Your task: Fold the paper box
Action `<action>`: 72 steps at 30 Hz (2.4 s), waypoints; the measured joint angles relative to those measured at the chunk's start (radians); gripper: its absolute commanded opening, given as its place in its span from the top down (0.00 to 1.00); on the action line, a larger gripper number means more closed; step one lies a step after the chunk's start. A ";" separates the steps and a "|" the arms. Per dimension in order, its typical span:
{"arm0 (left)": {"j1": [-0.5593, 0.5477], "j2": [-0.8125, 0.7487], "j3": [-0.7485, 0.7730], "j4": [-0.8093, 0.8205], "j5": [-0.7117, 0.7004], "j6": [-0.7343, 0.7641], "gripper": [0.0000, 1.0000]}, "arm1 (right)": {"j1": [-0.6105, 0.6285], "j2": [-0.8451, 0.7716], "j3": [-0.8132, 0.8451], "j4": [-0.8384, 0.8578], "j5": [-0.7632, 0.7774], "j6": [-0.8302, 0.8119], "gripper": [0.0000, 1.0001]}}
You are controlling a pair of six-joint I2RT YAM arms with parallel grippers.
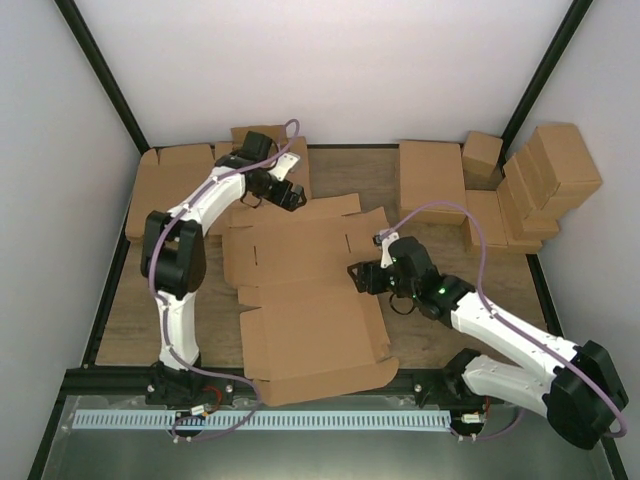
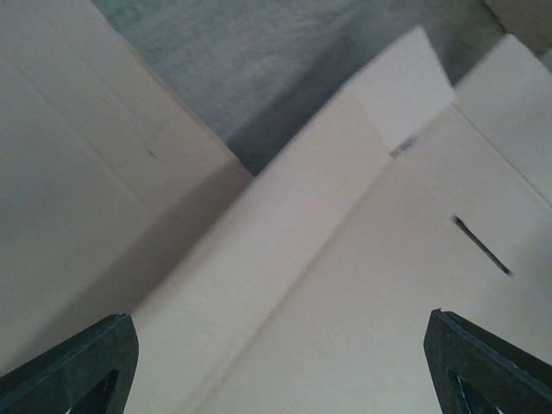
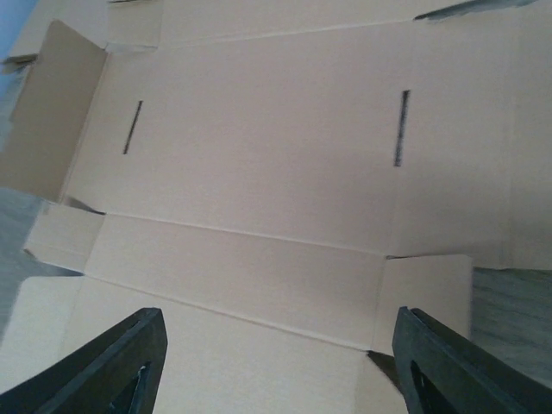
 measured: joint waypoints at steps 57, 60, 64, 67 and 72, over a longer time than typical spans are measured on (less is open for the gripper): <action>0.149 0.353 0.222 -0.064 0.321 0.035 0.25 | 0.014 0.381 -0.127 0.252 -0.316 0.090 0.99; 0.147 0.351 0.213 -0.083 0.353 0.050 0.27 | 0.014 0.401 -0.127 0.254 -0.316 0.093 0.99; 0.145 0.323 0.175 -0.075 0.359 0.058 0.36 | 0.014 0.404 -0.127 0.255 -0.316 0.094 0.99; 0.137 0.281 0.126 -0.069 0.359 0.053 0.43 | 0.014 0.405 -0.127 0.256 -0.315 0.094 0.99; 0.111 0.169 -0.009 -0.035 0.341 0.026 0.60 | 0.014 0.410 -0.127 0.263 -0.314 0.094 0.99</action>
